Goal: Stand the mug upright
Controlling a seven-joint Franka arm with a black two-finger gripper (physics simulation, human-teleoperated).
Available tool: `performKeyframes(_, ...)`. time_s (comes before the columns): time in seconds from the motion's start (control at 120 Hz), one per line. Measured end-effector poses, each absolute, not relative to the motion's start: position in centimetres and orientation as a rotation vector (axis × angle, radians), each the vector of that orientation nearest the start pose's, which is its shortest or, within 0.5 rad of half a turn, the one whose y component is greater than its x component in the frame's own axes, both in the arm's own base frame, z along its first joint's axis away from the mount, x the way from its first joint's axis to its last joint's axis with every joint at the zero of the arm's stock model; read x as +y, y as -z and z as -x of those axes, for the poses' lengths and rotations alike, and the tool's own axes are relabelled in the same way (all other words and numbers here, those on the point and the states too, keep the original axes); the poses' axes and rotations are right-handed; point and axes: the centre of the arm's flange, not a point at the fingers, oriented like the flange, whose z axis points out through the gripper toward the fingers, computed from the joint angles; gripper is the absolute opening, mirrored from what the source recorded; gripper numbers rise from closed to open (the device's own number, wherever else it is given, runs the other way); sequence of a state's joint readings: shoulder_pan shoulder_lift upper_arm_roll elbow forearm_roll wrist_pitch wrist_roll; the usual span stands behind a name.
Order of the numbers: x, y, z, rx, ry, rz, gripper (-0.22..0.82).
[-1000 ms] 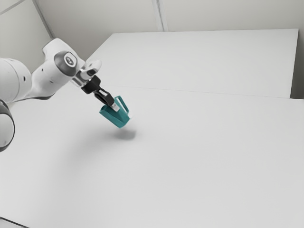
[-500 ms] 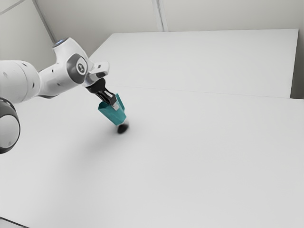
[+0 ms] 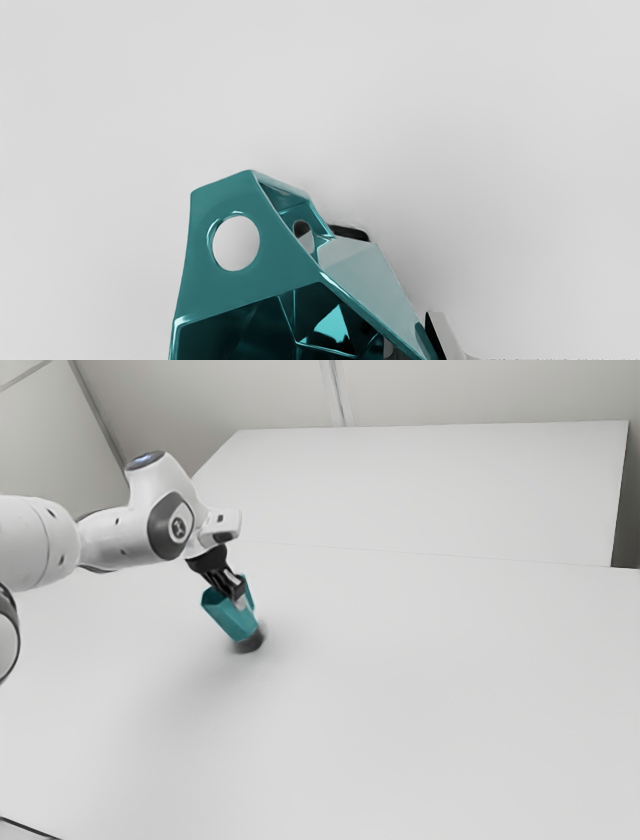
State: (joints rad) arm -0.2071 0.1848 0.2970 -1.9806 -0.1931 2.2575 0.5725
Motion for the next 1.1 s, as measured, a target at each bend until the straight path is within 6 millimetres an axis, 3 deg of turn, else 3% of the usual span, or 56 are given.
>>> performKeyframes(0.592, 3.9, -36.4, -60.2, 0.432, 0.182, 3.128, -0.17)
performKeyframes(0.658, 3.8, -36.3, -60.2, 0.421, 0.183, 3.132, -0.09)
performKeyframes(0.858, 3.7, -37.2, -60.2, 0.401, 0.205, 3.14, 0.3)
performKeyframes(1.1, 3.7, -40.9, -60.0, 0.428, 0.272, 3.105, 0.49)
